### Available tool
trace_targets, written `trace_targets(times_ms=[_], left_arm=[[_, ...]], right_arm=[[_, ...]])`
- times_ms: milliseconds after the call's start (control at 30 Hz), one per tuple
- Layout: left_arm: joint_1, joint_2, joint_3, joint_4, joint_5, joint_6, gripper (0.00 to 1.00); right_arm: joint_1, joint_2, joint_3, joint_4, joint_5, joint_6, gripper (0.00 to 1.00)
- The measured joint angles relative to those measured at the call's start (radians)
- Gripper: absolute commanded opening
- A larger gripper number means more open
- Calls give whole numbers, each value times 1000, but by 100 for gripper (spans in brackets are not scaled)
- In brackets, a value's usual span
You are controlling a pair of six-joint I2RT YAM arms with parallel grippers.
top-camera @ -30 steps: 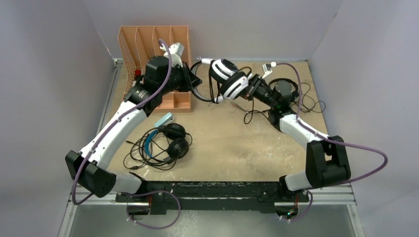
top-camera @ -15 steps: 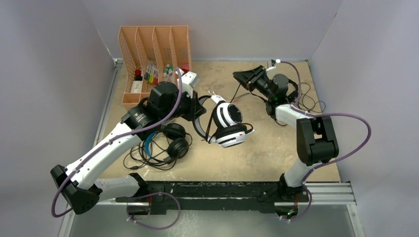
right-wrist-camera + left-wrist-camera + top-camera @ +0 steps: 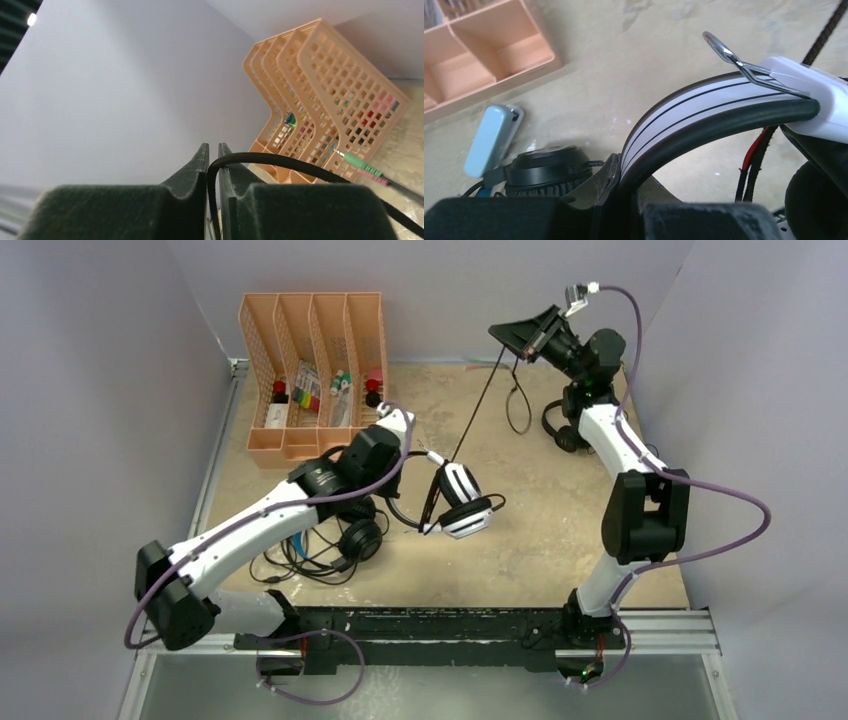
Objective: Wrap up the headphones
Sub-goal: Wrap the headphones cable around the headphones.
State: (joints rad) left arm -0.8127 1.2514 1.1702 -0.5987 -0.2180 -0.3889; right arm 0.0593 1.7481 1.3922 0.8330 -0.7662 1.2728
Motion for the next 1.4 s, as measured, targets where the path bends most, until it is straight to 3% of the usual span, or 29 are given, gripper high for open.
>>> trace_targets(times_ms=[100,400,633,867,1133,1400], left_arm=[[-16,93,7,-23,-104,-4,0],[-23,341,180,-62,-378,-59,0],[16,481,338,-52,-514,-155,0],[100,563,449,-40,-575,-252,0],[124,624,632,-32,-638,-335,0],[134,618,665,37,-683,-360,0]], right_arm=[[3,-3,67,-37,-60,-16,15],[47,-68,38,-128,-115,-35,14],[100,-227,-13,-224,-101,-69,15],[183,-447,-163,-271,19,-123,15],[336,-595,-465,-253,273,-136,11],[353,-698,-541,-274,425,-171,8]])
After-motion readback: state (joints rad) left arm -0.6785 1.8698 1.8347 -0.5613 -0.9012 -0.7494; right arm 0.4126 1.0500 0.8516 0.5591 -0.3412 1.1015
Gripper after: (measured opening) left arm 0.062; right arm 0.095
